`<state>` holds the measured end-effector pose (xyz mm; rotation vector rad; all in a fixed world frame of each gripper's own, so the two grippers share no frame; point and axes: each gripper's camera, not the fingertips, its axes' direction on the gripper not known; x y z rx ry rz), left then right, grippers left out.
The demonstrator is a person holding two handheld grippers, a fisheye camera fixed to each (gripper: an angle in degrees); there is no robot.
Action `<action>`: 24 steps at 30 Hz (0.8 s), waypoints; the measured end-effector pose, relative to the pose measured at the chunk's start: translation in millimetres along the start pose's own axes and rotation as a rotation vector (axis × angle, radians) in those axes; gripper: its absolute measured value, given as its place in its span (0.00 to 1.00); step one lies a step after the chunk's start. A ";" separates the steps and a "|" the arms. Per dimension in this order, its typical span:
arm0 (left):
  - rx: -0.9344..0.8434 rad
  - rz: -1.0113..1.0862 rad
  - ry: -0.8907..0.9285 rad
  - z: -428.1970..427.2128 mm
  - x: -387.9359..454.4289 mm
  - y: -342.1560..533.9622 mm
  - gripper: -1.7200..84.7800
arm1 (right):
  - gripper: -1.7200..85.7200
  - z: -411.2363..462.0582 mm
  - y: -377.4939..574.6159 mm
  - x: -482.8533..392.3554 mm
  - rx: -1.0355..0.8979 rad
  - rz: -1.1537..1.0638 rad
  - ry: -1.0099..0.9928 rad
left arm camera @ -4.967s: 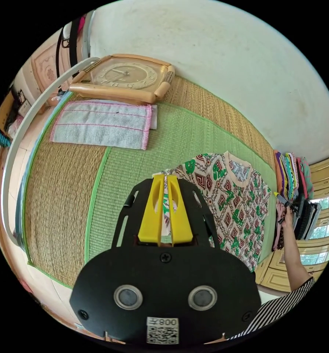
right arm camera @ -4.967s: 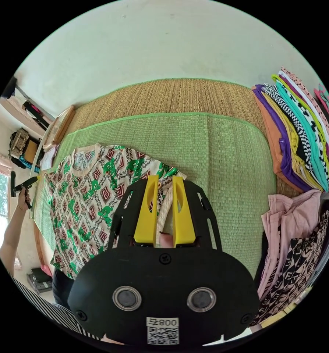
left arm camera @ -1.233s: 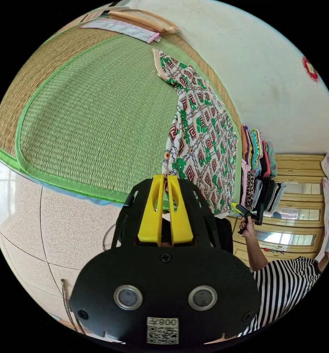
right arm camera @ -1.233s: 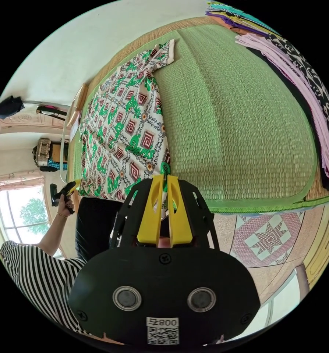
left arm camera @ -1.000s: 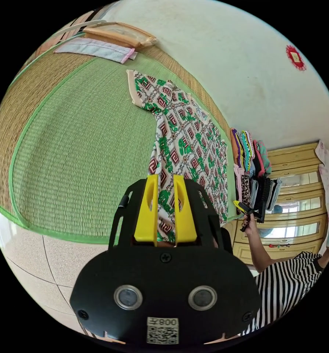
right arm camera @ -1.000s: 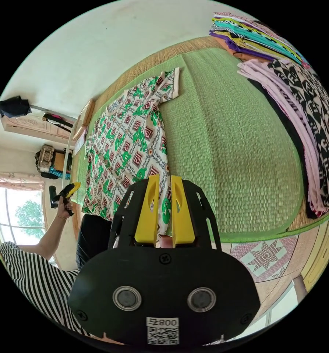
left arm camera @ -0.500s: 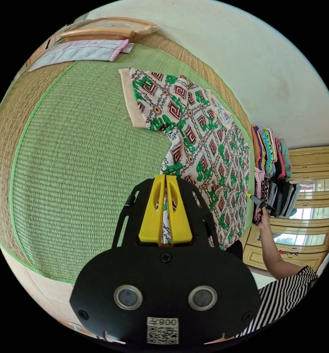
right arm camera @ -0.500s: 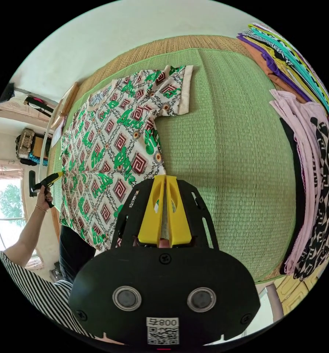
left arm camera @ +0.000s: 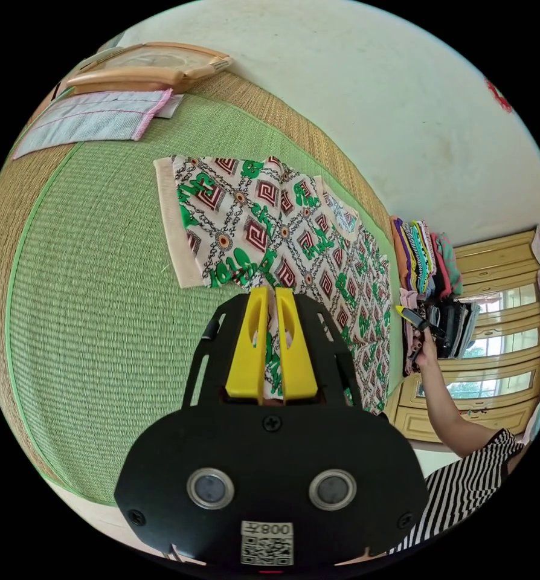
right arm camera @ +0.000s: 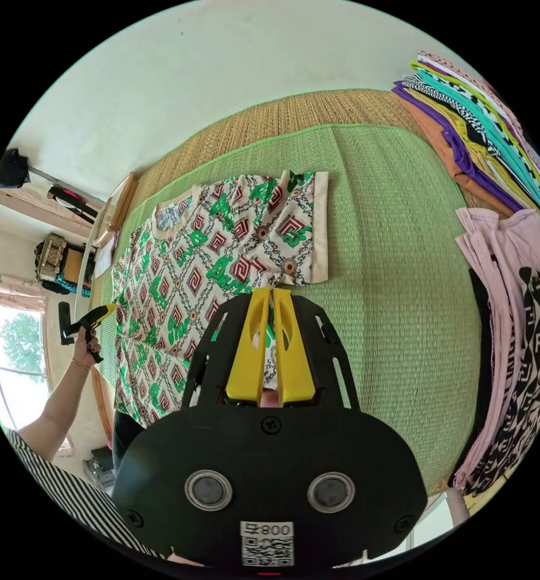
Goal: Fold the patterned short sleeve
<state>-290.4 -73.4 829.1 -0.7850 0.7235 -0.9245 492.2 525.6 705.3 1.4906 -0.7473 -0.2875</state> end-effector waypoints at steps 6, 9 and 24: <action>-0.012 -0.044 -0.063 10.5 -5.1 -29.9 0.03 | 0.01 39.6 -36.0 21.5 -0.046 0.046 0.010; -0.006 -0.039 -0.097 5.2 -5.3 -41.3 0.03 | 0.01 42.2 -50.0 34.0 -0.038 0.056 0.017; -0.047 -0.038 0.125 -55.2 -21.0 47.2 0.10 | 0.09 24.5 44.0 70.8 -0.066 0.062 -0.149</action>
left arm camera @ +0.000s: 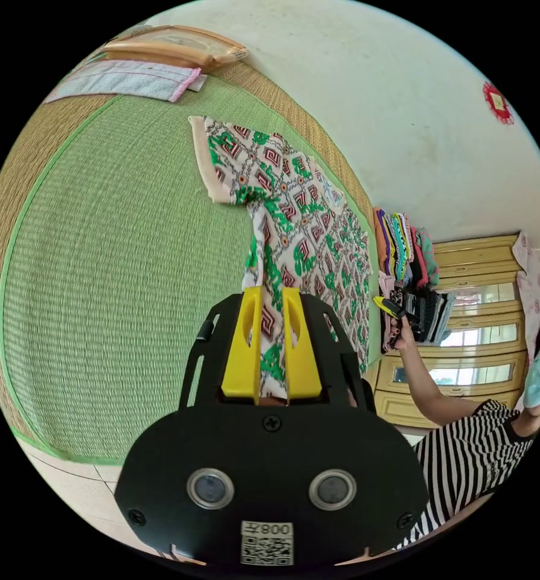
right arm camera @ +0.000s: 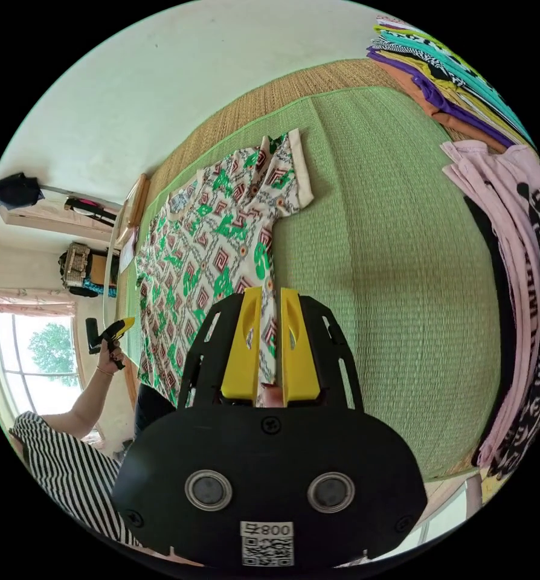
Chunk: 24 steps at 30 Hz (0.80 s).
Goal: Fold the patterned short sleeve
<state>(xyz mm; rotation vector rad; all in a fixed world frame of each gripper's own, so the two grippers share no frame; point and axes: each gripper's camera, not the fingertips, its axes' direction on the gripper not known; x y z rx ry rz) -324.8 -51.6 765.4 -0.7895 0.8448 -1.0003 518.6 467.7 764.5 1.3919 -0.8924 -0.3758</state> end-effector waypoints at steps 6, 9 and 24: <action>-0.071 -0.074 0.032 -25.9 -5.7 85.0 0.10 | 0.10 8.0 142.6 -10.2 -0.130 -0.018 0.044; -0.087 -0.091 0.017 -28.6 -3.7 105.9 0.10 | 0.10 17.3 183.0 -5.7 -0.152 0.017 0.066; -0.110 -0.065 -0.024 -24.9 31.8 99.7 0.04 | 0.03 58.5 190.0 10.4 -0.167 0.031 0.040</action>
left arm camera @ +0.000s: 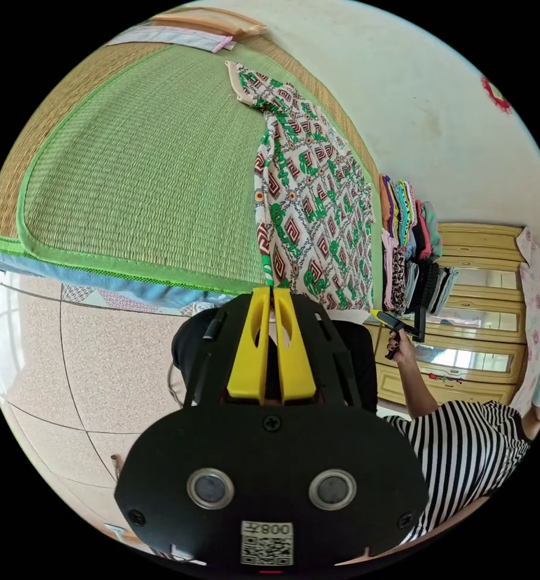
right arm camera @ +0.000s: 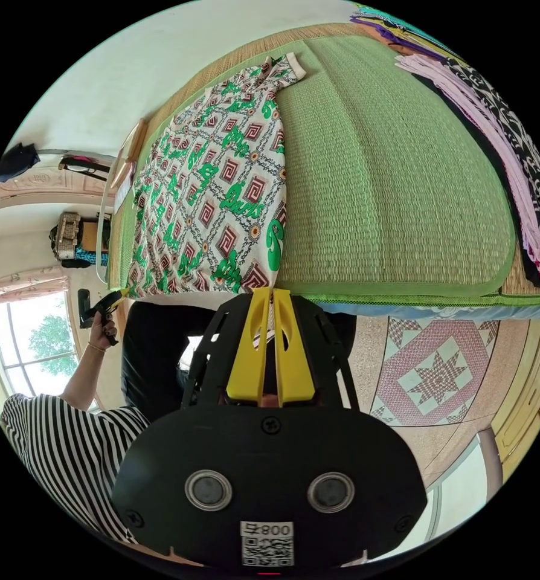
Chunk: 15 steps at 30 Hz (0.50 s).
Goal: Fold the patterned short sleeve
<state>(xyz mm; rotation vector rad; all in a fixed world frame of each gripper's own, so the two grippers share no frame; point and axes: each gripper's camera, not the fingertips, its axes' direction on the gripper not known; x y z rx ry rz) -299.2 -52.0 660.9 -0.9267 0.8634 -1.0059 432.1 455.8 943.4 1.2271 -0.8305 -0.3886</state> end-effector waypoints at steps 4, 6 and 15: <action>0.005 -0.069 0.039 5.3 -7.1 -4.8 0.06 | 0.03 19.7 -8.6 18.3 -0.011 0.049 -0.061; 0.060 -0.061 0.058 -2.6 -2.5 -10.3 0.07 | 0.04 18.8 -11.7 20.6 0.007 0.059 -0.036; 0.172 0.113 -0.052 -14.2 59.9 -136.4 0.07 | 0.05 -9.4 -129.6 8.3 0.174 -0.018 0.010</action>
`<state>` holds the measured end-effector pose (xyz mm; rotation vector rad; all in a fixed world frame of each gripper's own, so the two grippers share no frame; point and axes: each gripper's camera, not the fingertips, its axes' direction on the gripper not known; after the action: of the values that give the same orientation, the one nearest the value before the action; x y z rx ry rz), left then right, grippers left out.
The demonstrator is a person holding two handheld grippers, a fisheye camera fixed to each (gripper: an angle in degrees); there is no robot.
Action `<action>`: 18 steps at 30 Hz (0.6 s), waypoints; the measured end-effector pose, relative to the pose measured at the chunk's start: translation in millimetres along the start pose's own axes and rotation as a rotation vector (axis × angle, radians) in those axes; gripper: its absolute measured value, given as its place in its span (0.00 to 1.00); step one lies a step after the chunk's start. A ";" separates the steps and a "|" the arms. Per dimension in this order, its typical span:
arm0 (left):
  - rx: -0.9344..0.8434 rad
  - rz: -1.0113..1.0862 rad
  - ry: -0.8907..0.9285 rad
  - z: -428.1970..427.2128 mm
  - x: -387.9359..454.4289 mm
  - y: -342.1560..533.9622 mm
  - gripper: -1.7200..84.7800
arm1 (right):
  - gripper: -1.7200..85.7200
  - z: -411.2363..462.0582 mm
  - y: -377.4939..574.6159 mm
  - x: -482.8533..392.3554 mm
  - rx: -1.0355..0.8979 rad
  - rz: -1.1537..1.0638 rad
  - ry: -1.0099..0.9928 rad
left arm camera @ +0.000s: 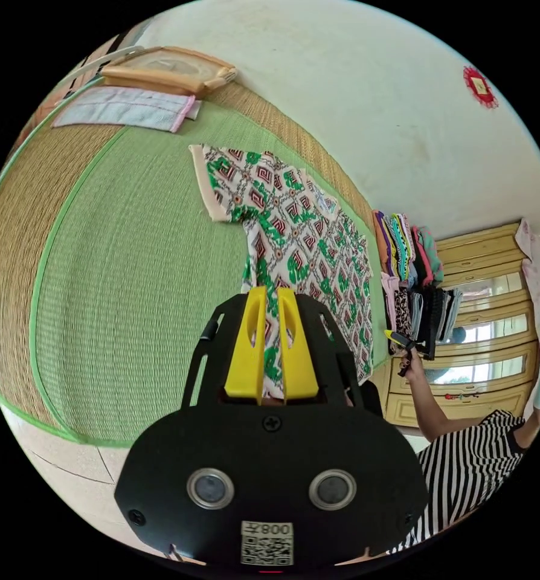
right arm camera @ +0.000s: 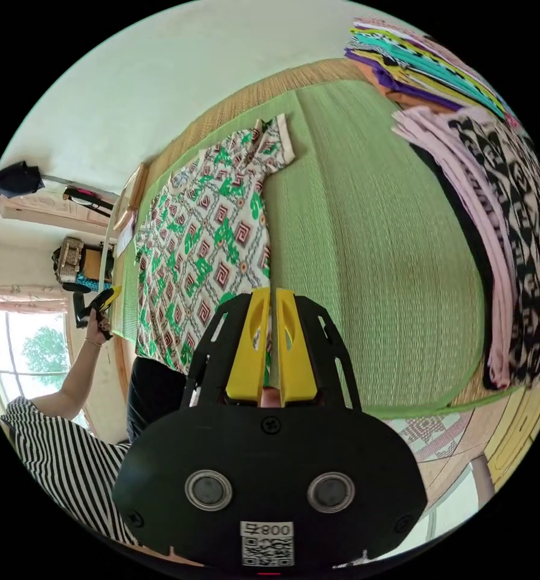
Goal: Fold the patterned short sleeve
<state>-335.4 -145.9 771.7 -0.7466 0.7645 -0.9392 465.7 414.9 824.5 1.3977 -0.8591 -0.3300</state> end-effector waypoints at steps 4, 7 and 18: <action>-0.010 0.049 -0.054 32.8 26.5 -79.7 0.08 | 0.08 32.6 -116.1 -55.2 0.033 -0.159 0.080; -0.001 0.048 -0.070 55.6 41.5 -125.8 0.08 | 0.09 61.5 -188.0 -97.3 0.044 -0.261 0.154; -0.024 0.050 -0.193 129.0 70.5 -222.3 0.07 | 0.10 165.1 -339.1 -160.2 0.007 -0.418 0.354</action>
<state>-293.5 -268.5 1004.6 -0.8226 0.6225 -0.8016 338.4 339.6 442.3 1.5800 -0.2750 -0.3805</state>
